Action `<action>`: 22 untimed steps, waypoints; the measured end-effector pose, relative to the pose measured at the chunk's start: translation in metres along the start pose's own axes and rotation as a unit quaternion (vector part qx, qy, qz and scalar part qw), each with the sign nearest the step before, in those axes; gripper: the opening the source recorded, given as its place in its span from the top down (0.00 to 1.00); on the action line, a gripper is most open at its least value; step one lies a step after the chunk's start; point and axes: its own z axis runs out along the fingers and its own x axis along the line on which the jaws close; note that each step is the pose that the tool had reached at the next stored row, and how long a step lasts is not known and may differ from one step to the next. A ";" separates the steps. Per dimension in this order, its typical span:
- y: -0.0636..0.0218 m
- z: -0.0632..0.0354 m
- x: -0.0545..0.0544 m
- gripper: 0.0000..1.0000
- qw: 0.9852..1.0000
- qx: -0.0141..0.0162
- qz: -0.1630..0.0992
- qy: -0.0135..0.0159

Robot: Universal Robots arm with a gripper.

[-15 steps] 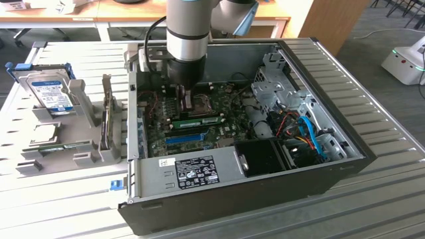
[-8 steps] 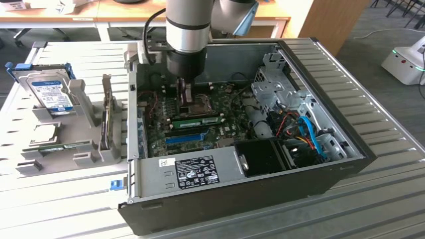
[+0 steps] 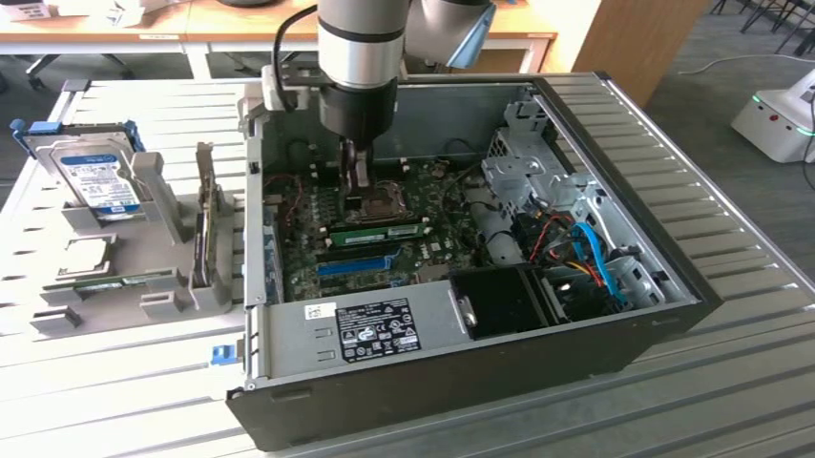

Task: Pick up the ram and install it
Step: 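Press down the ram until it locks into place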

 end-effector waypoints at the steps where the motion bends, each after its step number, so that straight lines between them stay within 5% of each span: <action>1: 0.0001 -0.0015 0.000 0.89 1.000 0.000 0.000 0.000; 18: 0.0008 -0.0233 0.001 0.89 1.000 0.000 0.000 0.000; 20: 0.0015 -0.0469 0.001 0.89 1.000 0.000 0.000 0.000; 22: 0.0015 -0.0469 0.001 0.89 1.000 0.000 0.000 0.000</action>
